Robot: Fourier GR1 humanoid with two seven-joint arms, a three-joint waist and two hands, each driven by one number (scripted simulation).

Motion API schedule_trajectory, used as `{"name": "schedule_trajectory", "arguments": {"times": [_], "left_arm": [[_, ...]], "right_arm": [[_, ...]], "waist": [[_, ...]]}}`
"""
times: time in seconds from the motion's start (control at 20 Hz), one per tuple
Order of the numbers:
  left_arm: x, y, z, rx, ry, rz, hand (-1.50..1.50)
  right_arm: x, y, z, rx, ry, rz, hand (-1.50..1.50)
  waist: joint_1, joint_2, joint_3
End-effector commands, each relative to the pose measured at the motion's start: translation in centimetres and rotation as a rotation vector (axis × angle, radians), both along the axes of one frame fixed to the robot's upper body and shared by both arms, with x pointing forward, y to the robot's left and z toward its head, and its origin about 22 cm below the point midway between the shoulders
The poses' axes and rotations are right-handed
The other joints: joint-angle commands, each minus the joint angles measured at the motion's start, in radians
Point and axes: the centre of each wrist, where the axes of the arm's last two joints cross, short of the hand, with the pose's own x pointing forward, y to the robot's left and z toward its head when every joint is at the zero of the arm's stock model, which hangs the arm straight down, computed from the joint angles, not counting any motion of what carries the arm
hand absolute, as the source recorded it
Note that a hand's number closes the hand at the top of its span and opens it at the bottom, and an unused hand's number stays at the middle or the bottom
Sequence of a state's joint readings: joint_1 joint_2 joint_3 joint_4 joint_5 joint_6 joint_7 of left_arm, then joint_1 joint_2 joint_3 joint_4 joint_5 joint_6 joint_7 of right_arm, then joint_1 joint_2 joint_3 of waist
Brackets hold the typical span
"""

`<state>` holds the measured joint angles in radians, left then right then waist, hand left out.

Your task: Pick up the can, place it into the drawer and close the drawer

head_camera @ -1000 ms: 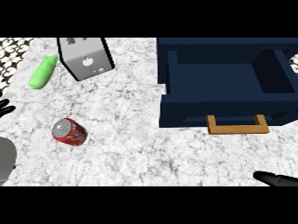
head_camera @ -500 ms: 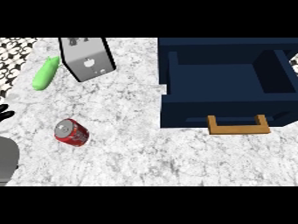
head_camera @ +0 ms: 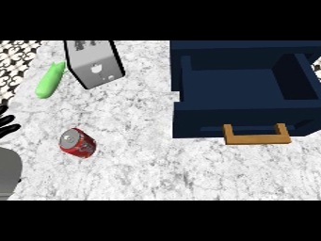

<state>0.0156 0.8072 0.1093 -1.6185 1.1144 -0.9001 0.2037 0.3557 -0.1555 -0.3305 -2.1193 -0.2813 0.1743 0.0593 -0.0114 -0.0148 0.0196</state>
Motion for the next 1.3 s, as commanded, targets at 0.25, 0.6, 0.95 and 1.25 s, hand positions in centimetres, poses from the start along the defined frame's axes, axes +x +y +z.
{"name": "schedule_trajectory", "arguments": {"times": [0.25, 0.6, 0.95, 1.25], "left_arm": [[1.5, -0.1, -0.9, 0.021, 0.129, 0.072, -1.5], [4.6, -2.9, -3.1, 0.054, 0.162, 0.089, -1.5], [4.5, -2.7, -6.4, 0.081, 0.152, 0.101, -1.5], [6.1, -3.5, -9.6, 0.126, 0.162, 0.139, -1.5]], "right_arm": [[-1.6, -2.2, 0.4, 0.016, -0.027, 0.002, -1.5], [-3.0, -4.2, -0.3, 0.006, -0.006, -0.013, -1.5], [-3.7, -4.9, 0.9, 0.011, -0.004, -0.021, -1.5], [-5.1, -4.0, -0.5, 0.015, -0.002, 0.001, -1.5]], "waist": [[-0.008, 0.016, -0.019], [-0.006, 0.016, -0.019], [0.003, 0.015, -0.02], [0.0, 0.015, -0.02]]}}
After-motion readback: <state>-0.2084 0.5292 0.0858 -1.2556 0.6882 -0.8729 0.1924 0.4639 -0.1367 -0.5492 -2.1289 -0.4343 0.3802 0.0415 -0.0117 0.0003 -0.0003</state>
